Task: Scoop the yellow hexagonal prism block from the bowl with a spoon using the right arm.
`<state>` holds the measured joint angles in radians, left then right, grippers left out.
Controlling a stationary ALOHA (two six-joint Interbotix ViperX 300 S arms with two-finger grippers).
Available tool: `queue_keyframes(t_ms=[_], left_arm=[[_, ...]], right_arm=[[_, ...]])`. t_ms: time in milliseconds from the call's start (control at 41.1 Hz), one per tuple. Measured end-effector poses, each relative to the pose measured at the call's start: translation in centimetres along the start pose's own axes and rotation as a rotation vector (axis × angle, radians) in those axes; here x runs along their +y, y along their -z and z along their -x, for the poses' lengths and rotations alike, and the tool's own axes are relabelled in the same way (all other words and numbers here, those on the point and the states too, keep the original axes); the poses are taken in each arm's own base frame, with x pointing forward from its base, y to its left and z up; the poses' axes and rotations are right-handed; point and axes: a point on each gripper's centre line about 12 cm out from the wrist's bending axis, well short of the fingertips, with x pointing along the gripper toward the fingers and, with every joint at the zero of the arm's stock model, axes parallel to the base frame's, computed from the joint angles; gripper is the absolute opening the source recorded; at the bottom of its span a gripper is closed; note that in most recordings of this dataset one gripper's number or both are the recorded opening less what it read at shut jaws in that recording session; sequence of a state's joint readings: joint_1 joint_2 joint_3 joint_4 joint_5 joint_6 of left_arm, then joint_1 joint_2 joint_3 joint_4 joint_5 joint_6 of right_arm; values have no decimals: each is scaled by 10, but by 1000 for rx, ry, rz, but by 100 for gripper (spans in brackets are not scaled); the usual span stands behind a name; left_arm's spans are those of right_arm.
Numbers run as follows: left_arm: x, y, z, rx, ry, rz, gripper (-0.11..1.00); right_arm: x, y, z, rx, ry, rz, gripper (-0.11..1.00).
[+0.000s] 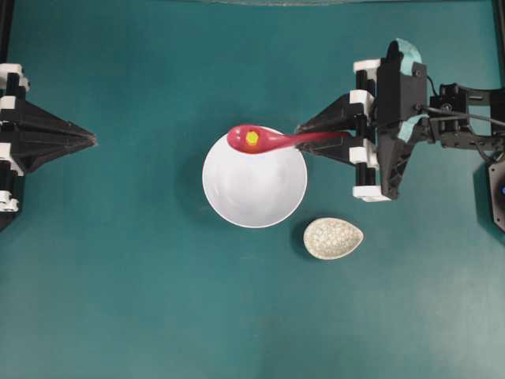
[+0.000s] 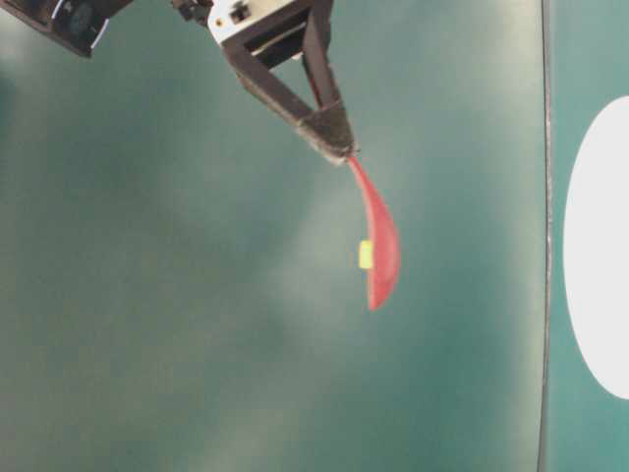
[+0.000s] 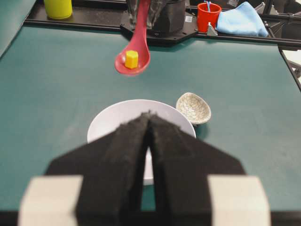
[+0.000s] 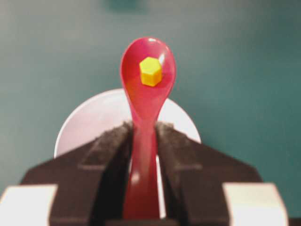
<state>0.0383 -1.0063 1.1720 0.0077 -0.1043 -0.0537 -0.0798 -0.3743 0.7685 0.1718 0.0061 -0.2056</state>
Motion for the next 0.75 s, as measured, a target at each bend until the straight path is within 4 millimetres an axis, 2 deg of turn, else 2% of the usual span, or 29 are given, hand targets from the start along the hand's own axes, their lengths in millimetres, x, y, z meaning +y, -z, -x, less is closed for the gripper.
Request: queue_keyframes(t_ms=[754], left_arm=[[-3,2,-1,10,13,-1,0]], right_arm=[[1,3,0,23,-4,-12,25]])
